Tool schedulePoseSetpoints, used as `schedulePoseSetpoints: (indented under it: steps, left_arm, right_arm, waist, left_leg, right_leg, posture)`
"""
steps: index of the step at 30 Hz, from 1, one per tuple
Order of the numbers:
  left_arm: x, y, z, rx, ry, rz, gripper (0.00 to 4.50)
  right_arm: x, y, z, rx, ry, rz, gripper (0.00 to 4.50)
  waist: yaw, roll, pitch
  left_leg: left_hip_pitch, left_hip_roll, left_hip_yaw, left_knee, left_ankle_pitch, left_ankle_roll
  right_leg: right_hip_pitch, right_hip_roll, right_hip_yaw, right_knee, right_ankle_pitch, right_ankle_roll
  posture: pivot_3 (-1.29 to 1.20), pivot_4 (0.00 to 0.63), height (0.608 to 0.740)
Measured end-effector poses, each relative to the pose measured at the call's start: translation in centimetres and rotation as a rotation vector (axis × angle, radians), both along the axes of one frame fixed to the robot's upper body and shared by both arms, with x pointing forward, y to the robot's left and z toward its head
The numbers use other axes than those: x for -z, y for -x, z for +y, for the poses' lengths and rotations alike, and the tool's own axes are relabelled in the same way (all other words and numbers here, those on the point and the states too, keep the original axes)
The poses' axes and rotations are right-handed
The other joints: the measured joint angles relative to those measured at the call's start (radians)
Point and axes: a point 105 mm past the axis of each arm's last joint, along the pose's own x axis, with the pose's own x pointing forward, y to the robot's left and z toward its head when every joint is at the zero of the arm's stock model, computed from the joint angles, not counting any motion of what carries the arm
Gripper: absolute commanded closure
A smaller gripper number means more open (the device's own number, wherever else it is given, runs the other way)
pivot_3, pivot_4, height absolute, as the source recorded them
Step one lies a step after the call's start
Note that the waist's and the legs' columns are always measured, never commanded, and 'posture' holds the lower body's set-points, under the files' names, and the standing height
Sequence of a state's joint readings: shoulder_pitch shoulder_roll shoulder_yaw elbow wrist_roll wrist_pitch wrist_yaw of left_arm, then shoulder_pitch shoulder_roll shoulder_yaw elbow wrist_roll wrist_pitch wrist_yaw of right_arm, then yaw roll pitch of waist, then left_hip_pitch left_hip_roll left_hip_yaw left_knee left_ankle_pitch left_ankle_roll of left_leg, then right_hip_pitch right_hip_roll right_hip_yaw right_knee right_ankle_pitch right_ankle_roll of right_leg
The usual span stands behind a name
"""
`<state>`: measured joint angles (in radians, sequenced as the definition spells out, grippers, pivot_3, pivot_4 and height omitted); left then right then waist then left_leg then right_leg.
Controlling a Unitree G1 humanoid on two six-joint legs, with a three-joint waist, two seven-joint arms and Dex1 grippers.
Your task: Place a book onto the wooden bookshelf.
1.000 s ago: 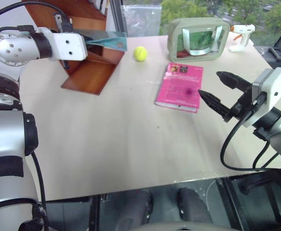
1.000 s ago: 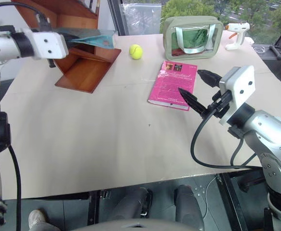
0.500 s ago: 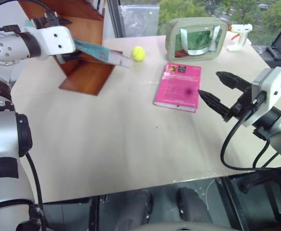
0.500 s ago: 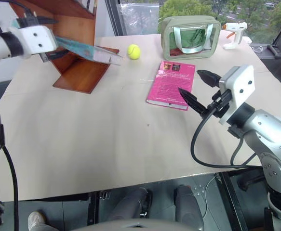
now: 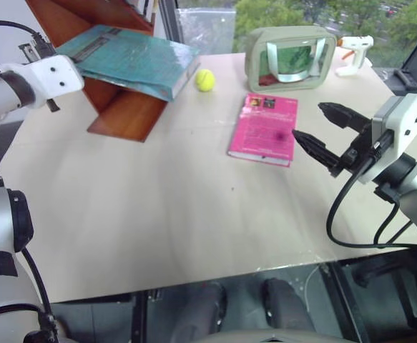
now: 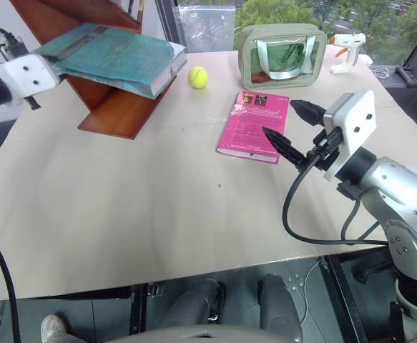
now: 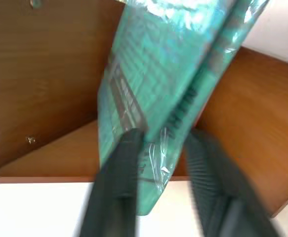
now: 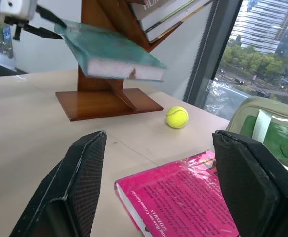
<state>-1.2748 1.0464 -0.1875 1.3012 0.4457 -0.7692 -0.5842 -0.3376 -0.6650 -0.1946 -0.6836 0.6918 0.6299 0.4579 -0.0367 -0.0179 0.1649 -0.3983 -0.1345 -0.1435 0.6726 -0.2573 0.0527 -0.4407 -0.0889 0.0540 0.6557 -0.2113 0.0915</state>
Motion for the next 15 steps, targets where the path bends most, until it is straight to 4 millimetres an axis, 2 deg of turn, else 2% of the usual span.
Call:
schedulePoseSetpoints:
  steps: [7,15]
  left_arm:
    - [-0.6,-0.7,-0.4,-0.030,-0.033,-0.040,4.47]
    - [-1.3,-1.3,0.8,-0.147,-0.076,-0.046,4.47]
  right_arm:
    - [0.2,0.1,-0.1,0.008,0.000,0.008,0.93]
    - [0.5,0.3,-0.2,0.026,0.001,0.019,0.93]
  waist:
    - [0.001,0.000,0.000]
    - [0.001,0.000,0.000]
  left_leg:
    - [0.000,0.000,0.000,0.000,0.000,0.000]
    - [0.000,0.000,0.000,0.000,0.000,0.000]
  right_leg:
    - [0.000,0.000,0.000,0.001,0.000,0.000]
    - [0.000,0.000,0.000,0.001,0.000,0.000]
  posture:
    - [0.00,0.150,0.740]
    - [0.00,0.150,0.740]
